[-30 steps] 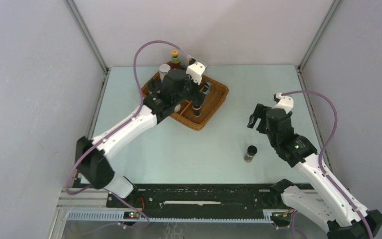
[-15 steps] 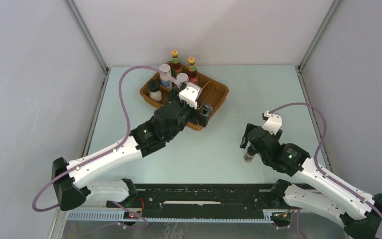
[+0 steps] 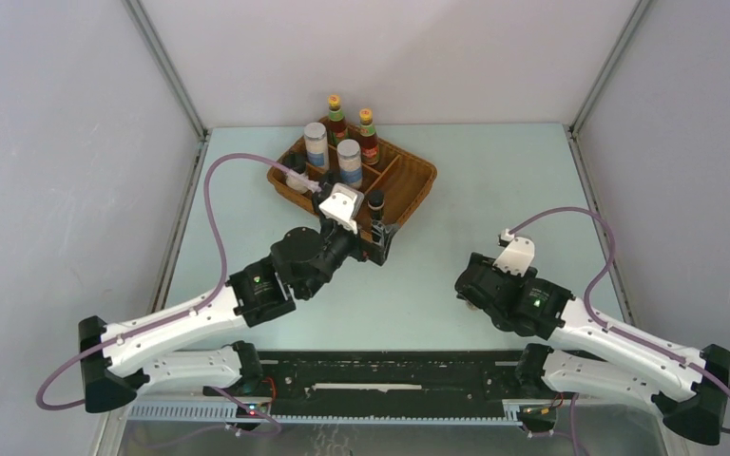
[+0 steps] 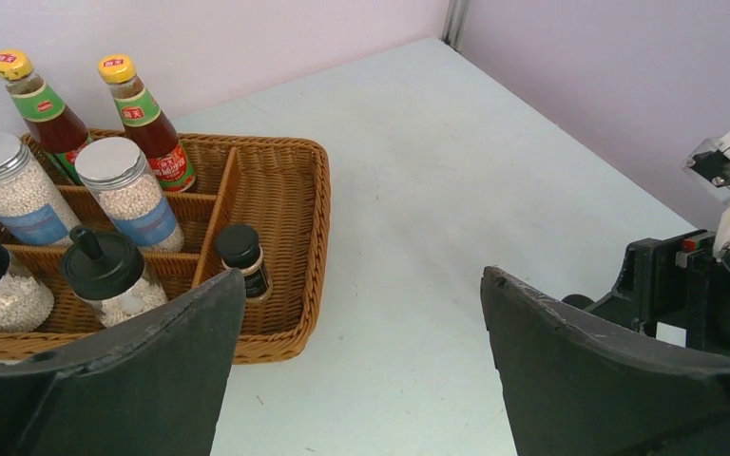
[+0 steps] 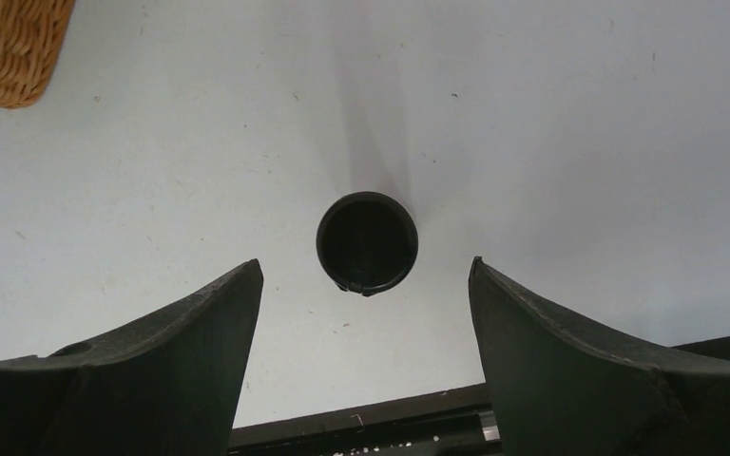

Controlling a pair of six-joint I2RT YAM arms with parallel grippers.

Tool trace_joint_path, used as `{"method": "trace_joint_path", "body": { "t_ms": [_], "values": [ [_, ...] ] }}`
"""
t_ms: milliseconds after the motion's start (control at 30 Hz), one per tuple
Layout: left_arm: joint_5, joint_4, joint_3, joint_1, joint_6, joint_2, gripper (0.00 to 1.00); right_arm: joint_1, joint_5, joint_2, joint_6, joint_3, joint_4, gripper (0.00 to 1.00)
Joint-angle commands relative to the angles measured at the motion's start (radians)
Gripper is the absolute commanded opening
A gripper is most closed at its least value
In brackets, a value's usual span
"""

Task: Organize the condiment bottles
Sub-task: Pick up the bottle from the center of the board.

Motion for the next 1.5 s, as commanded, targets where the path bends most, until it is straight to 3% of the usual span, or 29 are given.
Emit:
{"method": "trace_joint_path", "body": {
  "t_ms": [0, 1133, 1467],
  "values": [
    [-0.031, 0.058, -0.049, -0.009, -0.022, -0.042, 0.98, 0.012, 0.056, 0.009, 0.074, -0.010, -0.021, 0.87],
    [-0.057, 0.090, -0.108, -0.010, 0.006, -0.070, 0.98, -0.083, -0.005, 0.058, -0.033, -0.069, 0.130, 0.71],
    [-0.057, 0.093, -0.111, -0.010, 0.007, -0.069, 0.98, -0.094, -0.016, 0.067, -0.043, -0.073, 0.145, 0.55]
  ]
}}
